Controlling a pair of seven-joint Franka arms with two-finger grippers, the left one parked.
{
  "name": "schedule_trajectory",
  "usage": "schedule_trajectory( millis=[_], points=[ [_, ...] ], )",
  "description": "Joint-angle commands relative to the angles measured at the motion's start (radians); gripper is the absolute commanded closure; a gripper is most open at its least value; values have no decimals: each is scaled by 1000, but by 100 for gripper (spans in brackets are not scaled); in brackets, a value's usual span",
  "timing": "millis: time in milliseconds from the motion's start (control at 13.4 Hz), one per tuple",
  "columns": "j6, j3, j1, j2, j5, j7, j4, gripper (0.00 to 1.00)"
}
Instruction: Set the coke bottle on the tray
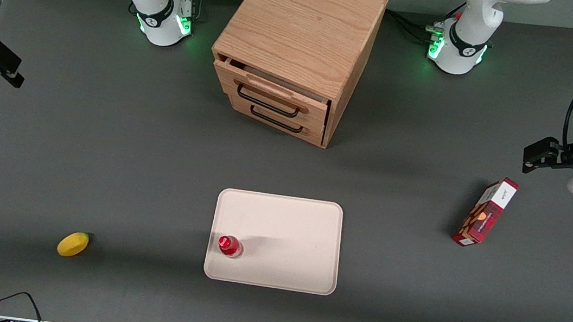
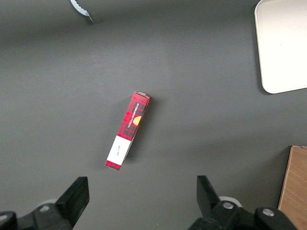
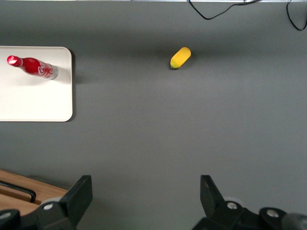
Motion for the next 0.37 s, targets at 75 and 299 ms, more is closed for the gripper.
schedule_trajectory(
  millis=[75, 299],
  points=[
    [3, -14, 35, -126, -8, -38, -138, 0],
    [2, -59, 63, -126, 11, -37, -140, 0]
  ],
)
